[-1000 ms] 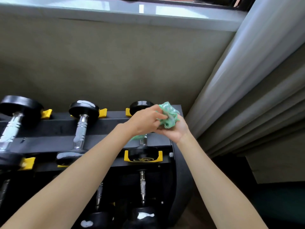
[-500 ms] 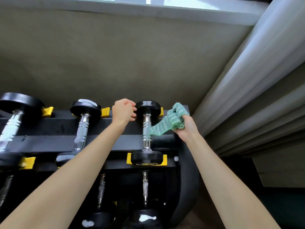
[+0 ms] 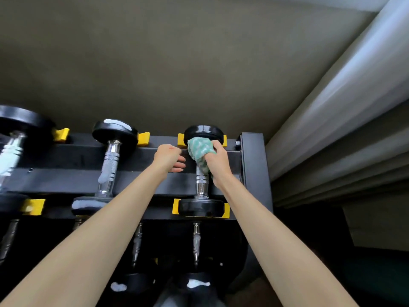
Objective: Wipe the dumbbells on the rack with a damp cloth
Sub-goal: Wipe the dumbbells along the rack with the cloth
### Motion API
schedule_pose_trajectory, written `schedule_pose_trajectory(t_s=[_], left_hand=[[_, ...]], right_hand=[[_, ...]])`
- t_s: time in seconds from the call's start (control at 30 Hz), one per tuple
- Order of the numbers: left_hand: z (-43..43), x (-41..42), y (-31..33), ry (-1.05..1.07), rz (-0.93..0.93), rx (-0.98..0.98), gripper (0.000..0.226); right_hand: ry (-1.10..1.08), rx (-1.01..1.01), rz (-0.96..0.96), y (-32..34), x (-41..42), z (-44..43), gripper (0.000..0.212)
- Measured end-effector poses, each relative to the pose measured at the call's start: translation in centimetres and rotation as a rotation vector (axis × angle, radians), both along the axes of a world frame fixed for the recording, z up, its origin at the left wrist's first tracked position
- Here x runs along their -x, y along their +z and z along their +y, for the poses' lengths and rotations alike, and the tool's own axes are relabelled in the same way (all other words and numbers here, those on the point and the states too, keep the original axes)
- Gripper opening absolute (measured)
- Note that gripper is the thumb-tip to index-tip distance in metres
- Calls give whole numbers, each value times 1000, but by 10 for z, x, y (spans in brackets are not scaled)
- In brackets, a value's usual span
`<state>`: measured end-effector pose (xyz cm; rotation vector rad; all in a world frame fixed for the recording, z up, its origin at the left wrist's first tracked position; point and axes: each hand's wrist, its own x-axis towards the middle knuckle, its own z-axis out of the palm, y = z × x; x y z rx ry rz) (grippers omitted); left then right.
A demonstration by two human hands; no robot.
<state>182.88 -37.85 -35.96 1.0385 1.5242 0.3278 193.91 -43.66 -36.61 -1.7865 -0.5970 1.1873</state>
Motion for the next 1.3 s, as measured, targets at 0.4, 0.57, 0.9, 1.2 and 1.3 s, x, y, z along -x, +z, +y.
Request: schedule_pose_trajectory(t_s=[0.4, 0.57, 0.9, 1.2, 1.3], left_hand=[[-15, 13, -7, 7, 3, 16, 27], [-25, 11, -6, -8, 12, 14, 23], [-44, 17, -3, -43, 68, 16, 15], [-54, 16, 4, -135, 96, 24, 32], [-57, 13, 8, -138, 81, 46, 34]], right_hand=[[274, 181, -335, 8, 7, -16, 18], [382, 245, -347, 11, 11, -34, 35], [522, 285, -449, 20, 11, -58, 31], [518, 270, -465, 35, -2, -67, 28], [539, 252, -469, 39, -2, -69, 25]])
